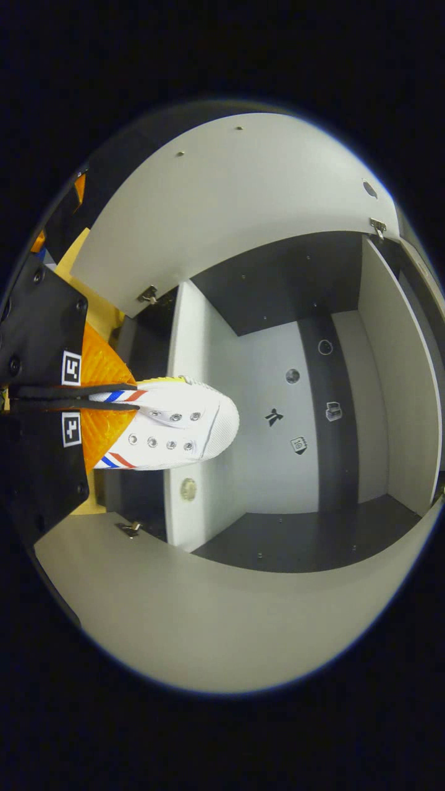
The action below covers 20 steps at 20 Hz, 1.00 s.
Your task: Grab one shoe with the right hand and put it into the shoe cabinet, grab the other shoe with the left hand and put it into the shoe cabinet; then close the right door with the right hand and the left door with the left hand.
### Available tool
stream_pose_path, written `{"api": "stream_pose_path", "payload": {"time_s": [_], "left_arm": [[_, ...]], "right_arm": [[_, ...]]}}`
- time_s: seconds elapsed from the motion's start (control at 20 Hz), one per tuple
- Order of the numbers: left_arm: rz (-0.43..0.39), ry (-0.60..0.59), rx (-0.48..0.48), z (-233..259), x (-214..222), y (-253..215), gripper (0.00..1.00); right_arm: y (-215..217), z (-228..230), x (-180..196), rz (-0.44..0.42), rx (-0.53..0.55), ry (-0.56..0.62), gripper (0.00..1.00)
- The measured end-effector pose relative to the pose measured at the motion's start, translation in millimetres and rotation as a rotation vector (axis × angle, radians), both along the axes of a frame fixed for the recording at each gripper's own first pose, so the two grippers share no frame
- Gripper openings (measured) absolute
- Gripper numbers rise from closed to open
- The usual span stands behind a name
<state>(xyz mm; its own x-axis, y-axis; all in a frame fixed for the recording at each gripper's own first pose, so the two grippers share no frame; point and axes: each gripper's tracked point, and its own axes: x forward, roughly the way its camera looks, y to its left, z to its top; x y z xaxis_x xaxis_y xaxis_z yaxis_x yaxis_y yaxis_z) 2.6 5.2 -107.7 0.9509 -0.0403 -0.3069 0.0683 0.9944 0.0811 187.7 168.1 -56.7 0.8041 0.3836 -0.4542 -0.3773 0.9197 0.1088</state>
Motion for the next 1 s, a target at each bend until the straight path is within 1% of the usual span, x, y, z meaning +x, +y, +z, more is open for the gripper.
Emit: {"api": "stream_pose_path", "payload": {"time_s": [0.15,0.35,0.4,0.5,0.55,0.6,0.7,0.75,0.8,0.95,1.0], "left_arm": [[0.005,0.005,-0.004,0,-2,0,0.96],[0.044,-0.006,0.003,3,-3,5,0.96],[0.055,-0.005,-0.002,4,-3,6,0.96],[0.080,-0.002,-0.022,5,-4,10,0.95],[0.093,-0.002,-0.032,6,-4,12,0.95],[0.107,-0.001,-0.035,7,-4,16,0.95],[0.133,0.000,-0.027,8,-3,22,0.96],[0.147,0.001,-0.020,8,-5,26,0.95],[0.162,0.003,-0.015,8,-5,29,0.94],[0.206,0.011,-0.024,7,-7,38,0.96],[0.219,0.012,-0.029,8,-8,40,0.94]], "right_arm": [[3,25,39,-0.027,0.030,-0.054,0.01],[8,50,92,-0.060,0.047,-0.106,0.01],[10,57,105,-0.070,0.051,-0.121,0.01],[14,65,130,-0.083,0.043,-0.146,0.00],[15,67,139,-0.087,0.036,-0.155,0.01],[16,69,150,-0.092,0.027,-0.164,0.00],[17,65,170,-0.101,0.006,-0.170,0.01],[19,62,180,-0.106,0.000,-0.169,0.00],[19,58,189,-0.114,-0.001,-0.162,0.01],[18,43,210,-0.131,-0.016,-0.137,0.01],[17,38,216,-0.135,-0.025,-0.130,0.01]]}}
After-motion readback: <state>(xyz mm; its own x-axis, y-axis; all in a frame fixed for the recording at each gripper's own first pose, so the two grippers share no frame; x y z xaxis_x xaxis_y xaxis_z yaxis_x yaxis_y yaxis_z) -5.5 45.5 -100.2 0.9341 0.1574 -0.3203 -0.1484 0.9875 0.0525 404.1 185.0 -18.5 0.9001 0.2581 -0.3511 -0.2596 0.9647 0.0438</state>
